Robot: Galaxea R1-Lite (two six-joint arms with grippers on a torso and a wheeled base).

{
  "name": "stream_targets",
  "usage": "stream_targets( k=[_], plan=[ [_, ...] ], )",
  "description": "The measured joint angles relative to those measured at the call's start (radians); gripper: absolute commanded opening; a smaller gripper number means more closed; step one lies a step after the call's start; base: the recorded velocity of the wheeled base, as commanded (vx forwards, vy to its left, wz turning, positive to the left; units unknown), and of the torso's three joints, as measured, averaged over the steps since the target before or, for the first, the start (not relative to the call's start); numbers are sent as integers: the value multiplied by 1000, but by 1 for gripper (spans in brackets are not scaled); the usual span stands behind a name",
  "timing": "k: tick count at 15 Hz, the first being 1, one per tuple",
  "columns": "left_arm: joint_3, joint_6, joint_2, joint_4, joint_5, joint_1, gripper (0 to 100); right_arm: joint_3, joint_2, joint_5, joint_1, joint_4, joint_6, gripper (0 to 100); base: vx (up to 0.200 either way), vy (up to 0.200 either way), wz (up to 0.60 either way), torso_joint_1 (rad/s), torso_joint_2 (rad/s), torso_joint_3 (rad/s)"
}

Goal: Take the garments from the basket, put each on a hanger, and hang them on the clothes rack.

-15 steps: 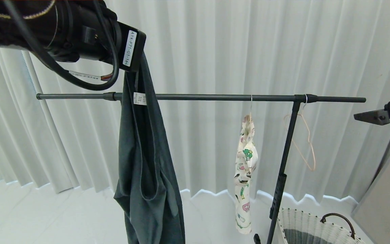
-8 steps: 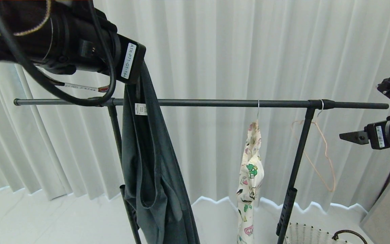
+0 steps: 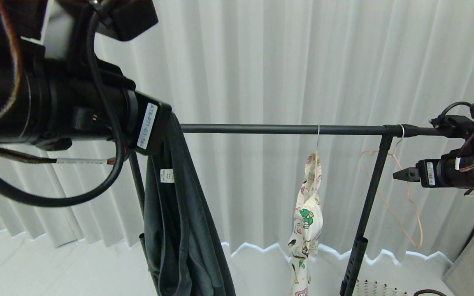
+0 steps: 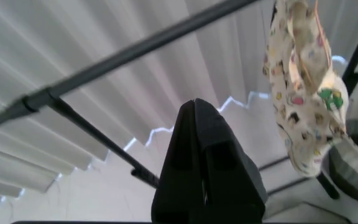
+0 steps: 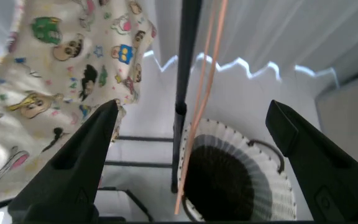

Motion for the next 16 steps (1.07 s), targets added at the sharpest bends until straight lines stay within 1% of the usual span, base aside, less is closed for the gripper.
stream_targets(
  k=[1, 2, 4, 7, 8, 9, 11, 15, 16],
  plan=[
    [43, -11, -18, -23, 0, -20, 0, 4, 14, -11, 0, -1, 13, 100, 0, 0, 0, 0, 0, 0],
    [78, -14, -32, -70, 0, -36, 0, 12, 26, -12, 0, -12, 15, 100, 0, 0, 0, 0, 0, 0],
    [129, -12, -47, -173, 3, -48, 0, 50, 53, -21, -6, -80, 13, 100, 0, 0, 0, 0, 0, 0],
    [159, -10, -53, -188, 3, -51, 0, 105, 88, -47, -8, -149, 16, 100, 0, 0, 0, 0, 0, 0],
    [163, -10, -54, -188, 4, -52, 0, 112, 100, -51, -8, -162, 32, 100, 0, 0, 0, 0, 0, 0],
    [166, -10, -56, -188, 6, -52, 0, 114, 115, -59, -7, -169, 60, 100, 0, 0, 0, 0, 0, 0],
    [169, -11, -58, -188, 16, -52, 0, 116, 147, -91, -7, -188, 89, 100, 0, 0, 0, 0, 0, 0],
    [170, -10, -58, -188, 16, -52, 0, 113, 188, -102, -8, -214, 94, 100, 0, 0, 0, 0, 0, 0],
    [170, -10, -58, -188, 16, -52, 0, 112, 195, -103, -8, -214, 94, 0, 0, 0, 0, 0, 0, 0]
  ],
)
